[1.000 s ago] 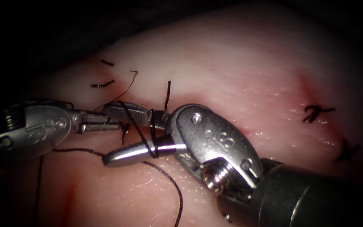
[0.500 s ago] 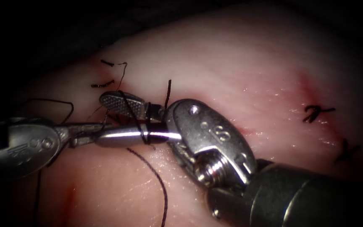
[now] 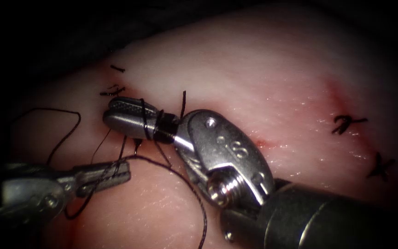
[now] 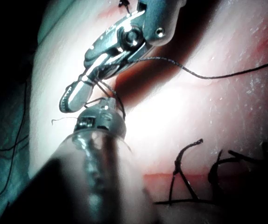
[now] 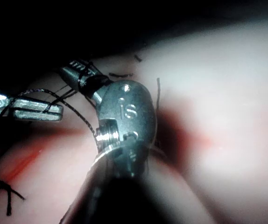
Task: Wound Closure
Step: Wrap the suture twice around the right tool counter-clockwise, then grab the short suture tail with the right tool.
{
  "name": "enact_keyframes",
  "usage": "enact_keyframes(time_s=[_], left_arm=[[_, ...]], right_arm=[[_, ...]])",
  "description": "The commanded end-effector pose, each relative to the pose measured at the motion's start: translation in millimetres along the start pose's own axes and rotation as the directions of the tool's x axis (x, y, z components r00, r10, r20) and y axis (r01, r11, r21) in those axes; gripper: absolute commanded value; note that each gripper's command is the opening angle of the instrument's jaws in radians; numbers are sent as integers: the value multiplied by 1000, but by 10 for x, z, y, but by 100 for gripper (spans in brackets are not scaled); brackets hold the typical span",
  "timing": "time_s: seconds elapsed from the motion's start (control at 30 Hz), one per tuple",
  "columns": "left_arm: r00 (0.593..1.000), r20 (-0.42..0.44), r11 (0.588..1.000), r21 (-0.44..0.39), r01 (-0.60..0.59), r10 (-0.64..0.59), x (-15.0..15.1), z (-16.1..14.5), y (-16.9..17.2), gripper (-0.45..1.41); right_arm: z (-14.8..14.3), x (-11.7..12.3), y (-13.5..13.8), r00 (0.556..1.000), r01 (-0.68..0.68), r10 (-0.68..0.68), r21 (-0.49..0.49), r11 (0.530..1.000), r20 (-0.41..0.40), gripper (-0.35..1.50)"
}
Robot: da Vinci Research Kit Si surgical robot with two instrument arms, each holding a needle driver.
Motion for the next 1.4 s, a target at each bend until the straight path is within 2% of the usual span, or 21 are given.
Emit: enact_keyframes(time_s=[0.03,0.1,0.33,0.47,0.53,0.6,0.83,1.03,1.23,1.4], left_arm=[[1000,9,1000,5,-11,11,4,8,-8,-45],[999,22,1000,10,-27,26,7,9,-7,-45],[999,40,999,20,-36,35,17,18,-8,-45],[998,50,999,24,-33,32,11,26,-13,-45],[998,58,999,27,-40,38,8,30,-13,-45],[998,63,999,34,-29,27,5,38,-12,-45],[997,80,999,52,-13,9,-5,61,-12,-45],[993,116,998,61,-10,3,-23,76,-7,-45],[987,158,999,38,16,-22,-46,91,1,-45],[986,165,999,34,27,-32,-49,99,-1,-45]], right_arm=[[15,1,-2,1000,0,0,5,1000,-4,7],[14,1,-2,1000,1,-1,-3,1000,-4,9],[1,0,-2,1000,13,-14,-95,995,-5,51],[-24,-3,1,1000,-2,-5,-240,971,-26,49],[-31,-5,2,999,-14,4,-274,962,-35,51],[-35,-6,5,998,-52,39,-305,951,-48,67],[-40,-17,10,995,-99,86,-370,924,-54,94],[-43,-28,15,993,-120,113,-397,910,-39,104],[-43,-36,22,989,-148,145,-452,880,-42,98],[-39,-34,29,987,-159,155,-473,867,-47,98]])
